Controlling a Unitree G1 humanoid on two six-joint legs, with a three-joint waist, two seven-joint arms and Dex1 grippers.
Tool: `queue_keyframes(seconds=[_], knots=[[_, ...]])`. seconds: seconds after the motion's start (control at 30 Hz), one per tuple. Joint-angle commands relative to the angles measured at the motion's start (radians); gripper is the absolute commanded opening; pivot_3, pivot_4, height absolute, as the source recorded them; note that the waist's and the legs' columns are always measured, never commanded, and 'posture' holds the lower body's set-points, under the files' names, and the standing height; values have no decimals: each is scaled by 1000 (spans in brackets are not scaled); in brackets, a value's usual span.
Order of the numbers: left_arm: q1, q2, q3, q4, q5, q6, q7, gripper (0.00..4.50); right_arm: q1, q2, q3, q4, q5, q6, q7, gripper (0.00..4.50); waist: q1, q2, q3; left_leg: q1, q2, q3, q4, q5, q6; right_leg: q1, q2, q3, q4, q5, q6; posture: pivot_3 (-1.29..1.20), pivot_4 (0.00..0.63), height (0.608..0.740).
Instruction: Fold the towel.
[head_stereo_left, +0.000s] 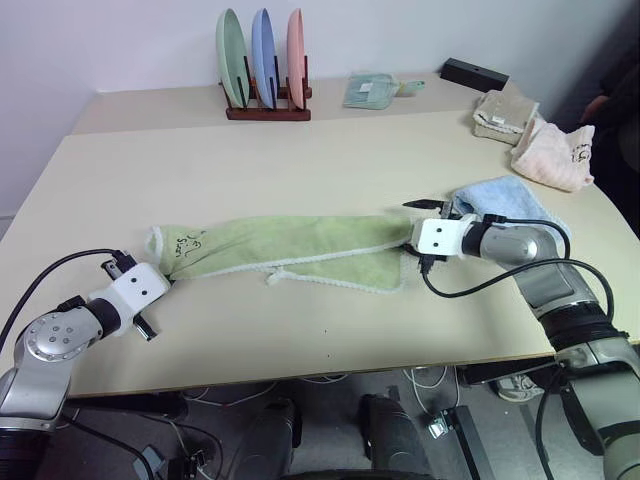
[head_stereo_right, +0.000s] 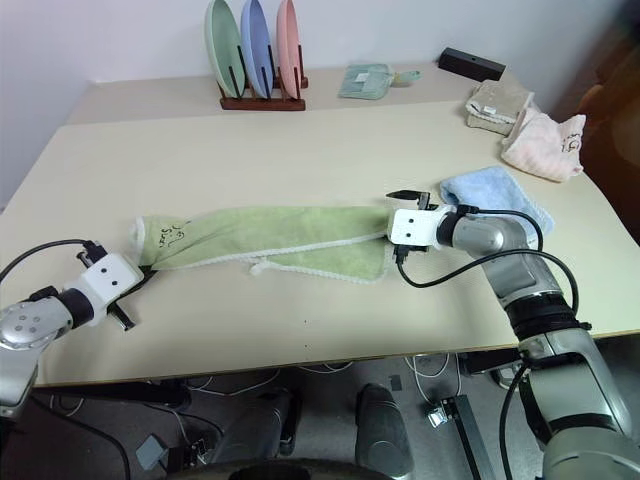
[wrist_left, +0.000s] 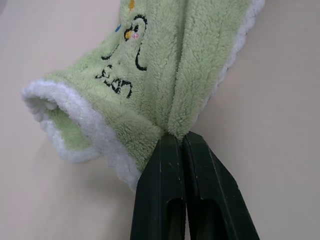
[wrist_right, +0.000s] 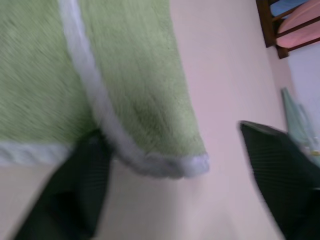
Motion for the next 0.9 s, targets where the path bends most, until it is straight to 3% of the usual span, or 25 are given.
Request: queue_keyframes(seconds=[0.03,0.17,0.33,0.5,0.57,0.7,0.83,0.9], knots=[[5,-3,39,-23,-15,4,11,0,-33,-3,-4,1,-3,-73,-21,2119,0,0,0,0,0,0,0,0,0,0,0,0,0,0,0,0,150,740],[13,-11,42,-20,-19,9,10,0,-17,-9,-16,-38,35,-112,6,23,0,0,0,0,0,0,0,0,0,0,0,0,0,0,0,0,150,740],[-8,-41,60,-42,-84,56,-1,0,-24,-14,-40,-57,58,-89,11,23,0,0,0,0,0,0,0,0,0,0,0,0,0,0,0,0,150,740],[-208,-56,73,6,-151,107,7,0,-139,-10,-78,3,62,-26,-37,23,7,-1,1,0,0,-1,1,1,-2,0,0,0,1,0,0,0,150,740],[-329,-51,62,80,-142,94,21,0,-214,-17,-78,64,33,-24,-78,23,4,-1,0,0,-1,-1,1,2,-3,0,0,0,1,1,-1,0,150,740],[-828,-22,28,428,-67,-47,116,0,-518,-27,-96,286,-14,-35,-227,23,4,-5,5,-1,-2,-2,1,3,-5,-2,1,-1,3,1,-2,0,150,740],[-1020,6,17,605,-50,-152,117,0,-644,-30,-103,381,2,-71,-252,23,-12,-5,3,-4,-1,2,-3,5,-11,-7,0,-2,-1,3,-2,0,150,740],[-1033,31,26,624,-62,-172,90,0,-654,-40,-120,367,40,-81,-200,23,-29,-5,3,-1,-1,5,-4,1,-8,-7,-1,-3,-2,3,-1,0,150,740]])
